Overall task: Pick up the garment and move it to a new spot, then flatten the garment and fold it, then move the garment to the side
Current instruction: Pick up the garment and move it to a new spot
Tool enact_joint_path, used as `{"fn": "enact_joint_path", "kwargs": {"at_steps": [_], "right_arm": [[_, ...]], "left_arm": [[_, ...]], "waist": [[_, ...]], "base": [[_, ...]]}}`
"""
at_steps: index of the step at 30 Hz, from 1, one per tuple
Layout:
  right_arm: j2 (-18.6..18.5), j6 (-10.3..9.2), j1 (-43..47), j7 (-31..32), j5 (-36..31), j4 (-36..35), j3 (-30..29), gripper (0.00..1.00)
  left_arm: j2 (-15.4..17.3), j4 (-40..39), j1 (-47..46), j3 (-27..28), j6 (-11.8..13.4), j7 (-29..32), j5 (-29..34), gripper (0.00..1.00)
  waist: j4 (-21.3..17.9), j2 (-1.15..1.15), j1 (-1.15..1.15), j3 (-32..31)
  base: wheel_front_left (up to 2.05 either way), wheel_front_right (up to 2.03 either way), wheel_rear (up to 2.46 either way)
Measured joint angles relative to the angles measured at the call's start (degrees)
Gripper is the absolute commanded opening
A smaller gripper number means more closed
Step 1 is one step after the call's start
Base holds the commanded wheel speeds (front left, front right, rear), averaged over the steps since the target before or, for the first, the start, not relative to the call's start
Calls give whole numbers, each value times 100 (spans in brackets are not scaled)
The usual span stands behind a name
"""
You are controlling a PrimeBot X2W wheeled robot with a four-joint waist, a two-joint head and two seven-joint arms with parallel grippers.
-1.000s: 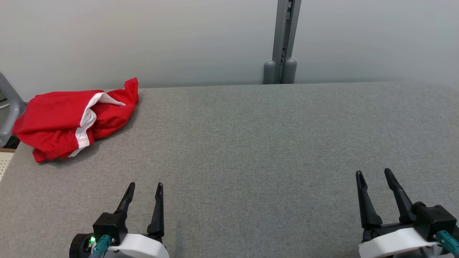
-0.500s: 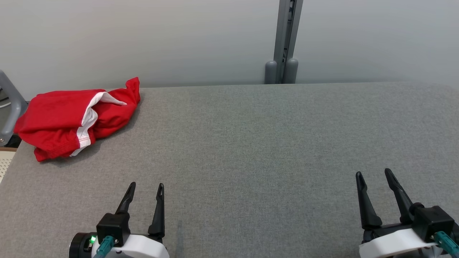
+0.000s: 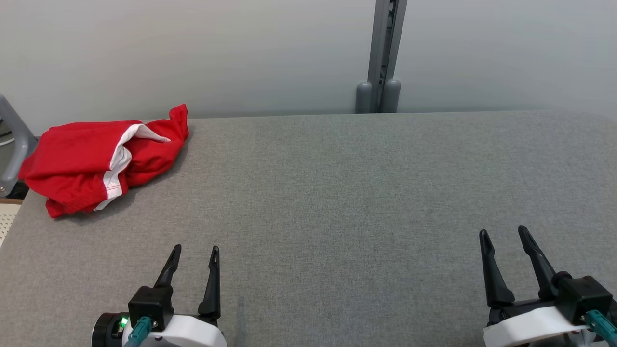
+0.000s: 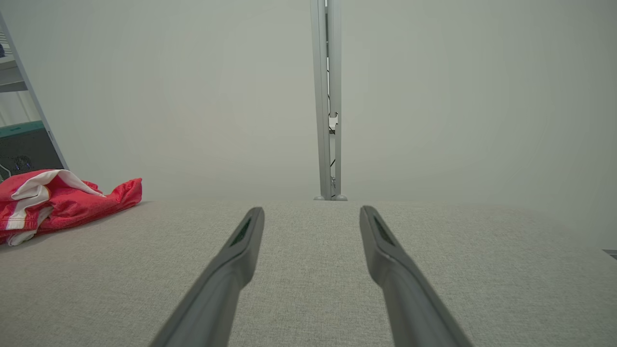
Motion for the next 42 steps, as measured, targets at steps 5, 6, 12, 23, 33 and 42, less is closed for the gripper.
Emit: {"fn": "enact_joint_path", "kwargs": {"at_steps": [5, 6, 12, 23, 33, 42], "right_arm": [[0, 0, 0, 0, 12, 0, -11, 100], [0, 0, 0, 0, 14, 0, -16, 100], [-7, 0, 3, -1, 7, -10, -38, 100], [-4, 0, 1, -8, -68, -77, -41, 100], [-5, 1, -36, -8, -100, -91, -9, 100], [-3, 1, -51, -8, -138, -75, 10, 100]], "left_arm": [[-1, 10, -4, -2, 0, 0, 0, 100], [-1, 14, -6, -4, 0, 0, 0, 100], [-2, 15, -32, -24, 1, 1, -2, 100], [1, -52, -119, -141, 8, -9, -48, 100], [3, -90, -124, -107, 21, -9, -57, 100], [7, -113, 27, -92, 21, -9, -98, 100]], "waist": [[10, 0, 0, -5], [16, 0, 0, -5], [115, 0, 0, -1], [927, 0, 0, 93], [2086, 0, 0, 223], [2640, 0, 0, 355]], "base": [[0, 0, 0], [0, 0, 0], [0, 0, 0], [0, 0, 0], [0, 0, 0], [0, 0, 0]]}}
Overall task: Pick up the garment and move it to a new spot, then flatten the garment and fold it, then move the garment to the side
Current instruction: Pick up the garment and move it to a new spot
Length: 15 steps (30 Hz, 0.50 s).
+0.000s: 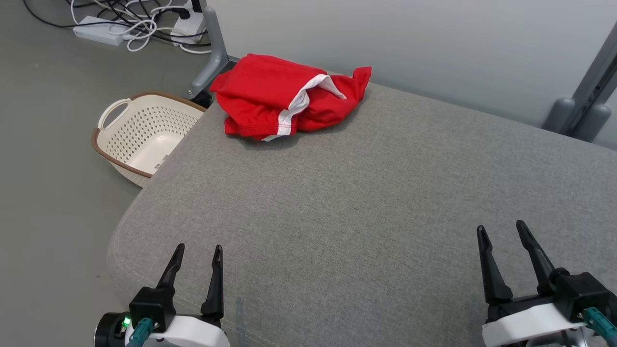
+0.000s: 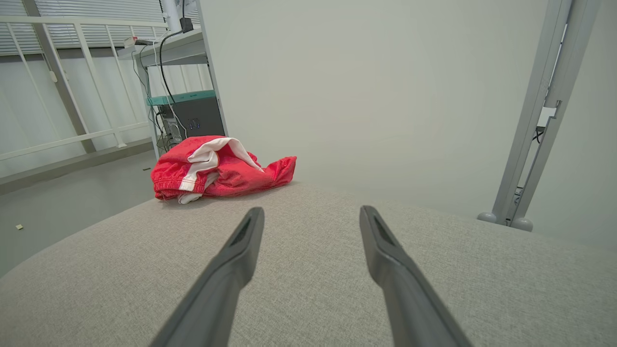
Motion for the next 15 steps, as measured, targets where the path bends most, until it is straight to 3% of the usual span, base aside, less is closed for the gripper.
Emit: {"fn": "enact_joint_path", "kwargs": {"at_steps": [10, 15], "right_arm": [[-1, 0, -118, 0, -159, 1, 31, 100], [-1, 0, -265, 0, -322, -33, -27, 100]], "left_arm": [[0, -96, -25, 5, 108, 0, -354, 100], [-3, -135, -475, 24, 97, 1, -345, 100]], "waist": [[-235, 0, 0, 292], [-427, 0, 0, 555]], "base": [[0, 0, 0], [0, 0, 0]]}}
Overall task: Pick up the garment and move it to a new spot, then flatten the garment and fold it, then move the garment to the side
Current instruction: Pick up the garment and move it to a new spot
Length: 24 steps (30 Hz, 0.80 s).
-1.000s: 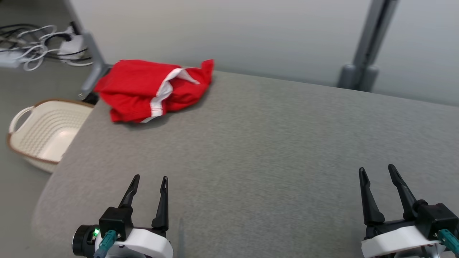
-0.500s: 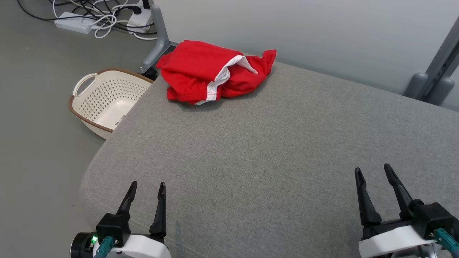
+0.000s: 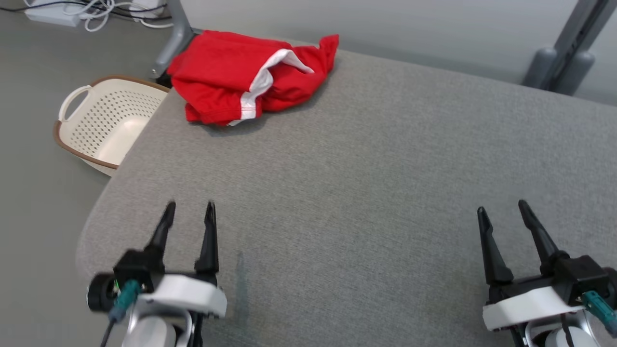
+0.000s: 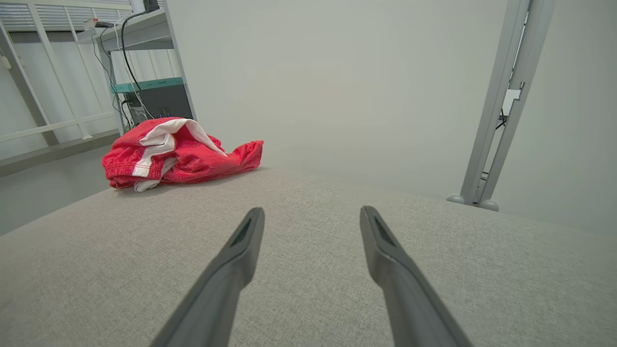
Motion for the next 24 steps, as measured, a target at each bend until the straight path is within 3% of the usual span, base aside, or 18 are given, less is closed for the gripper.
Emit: {"fn": "enact_joint_path", "kwargs": {"at_steps": [7, 15, 24], "right_arm": [[-1, 0, -350, 0, -135, -129, -41, 100], [-1, 1, -736, 0, -189, -212, 25, 100], [-3, 1, -1066, 0, -282, -469, 43, 100]], "left_arm": [[219, 259, -1382, 259, -236, -1, 360, 100], [858, 1550, -3209, 432, -455, 158, 514, 100], [1176, 2878, -4198, 426, -604, 787, 458, 100]], "waist": [[-339, -1, 0, 435], [-878, 0, 0, 938], [-1448, 0, 0, 1575]], "base": [[0, 0, 0], [0, 0, 0], [0, 0, 0]]}}
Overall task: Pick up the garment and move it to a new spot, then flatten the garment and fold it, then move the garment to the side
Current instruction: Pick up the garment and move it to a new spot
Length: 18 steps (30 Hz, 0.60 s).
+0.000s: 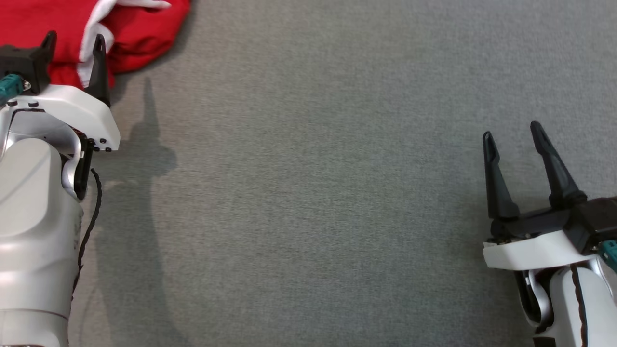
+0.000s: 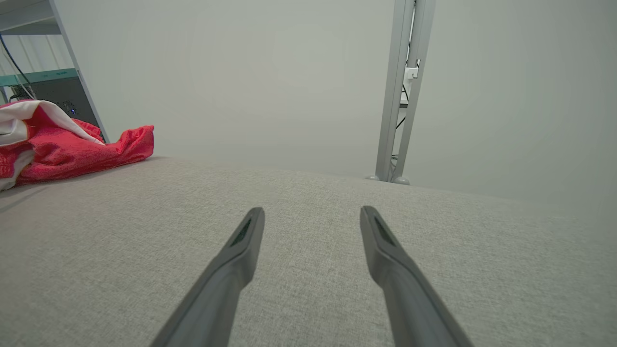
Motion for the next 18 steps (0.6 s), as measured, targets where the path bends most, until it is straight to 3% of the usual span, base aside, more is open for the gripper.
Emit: {"fn": "enact_joint_path", "kwargs": {"at_steps": [2, 7, 12, 13, 14, 15, 16, 18], "right_arm": [[1, 3, -73, 0, -18, -53, -26, 100], [1, 4, -231, 0, -54, -171, -51, 100], [-2, 3, -255, 0, -34, -183, -44, 100], [-2, 3, -255, 0, -20, -177, -44, 100], [-1, 3, -255, 0, 8, -171, -38, 100], [-1, 3, -254, 0, 23, -168, -40, 100], [0, 3, -252, 0, 48, -162, -40, 100], [-1, 3, -246, 0, 92, -138, -43, 100]], "left_arm": [[25, 190, -123, -4, 3, 13, 0, 100], [256, 764, -460, 29, 437, 16, 132, 100], [296, 1113, -638, 65, 619, -16, 130, 100], [300, 1166, -665, 63, 638, -31, 127, 72], [307, 1204, -692, 65, 654, -47, 120, 36], [322, 1233, -714, 63, 654, -67, 119, 15], [334, 1260, -726, 62, 648, -96, 107, 0], [342, 1305, -743, 43, 606, -152, 81, 0]], "waist": [[-103, 0, 0, 142], [-383, 0, 0, 484], [-534, 0, 0, 586], [-541, 0, 0, 573], [-545, 0, 0, 554], [-546, 0, 0, 531], [-545, 0, 0, 503], [-538, 0, 0, 438]], "base": [[0, 0, 0], [0, 0, 0], [0, 0, 0], [0, 0, 0], [0, 0, 0], [0, 0, 0], [0, 0, 0], [0, 0, 0]]}}
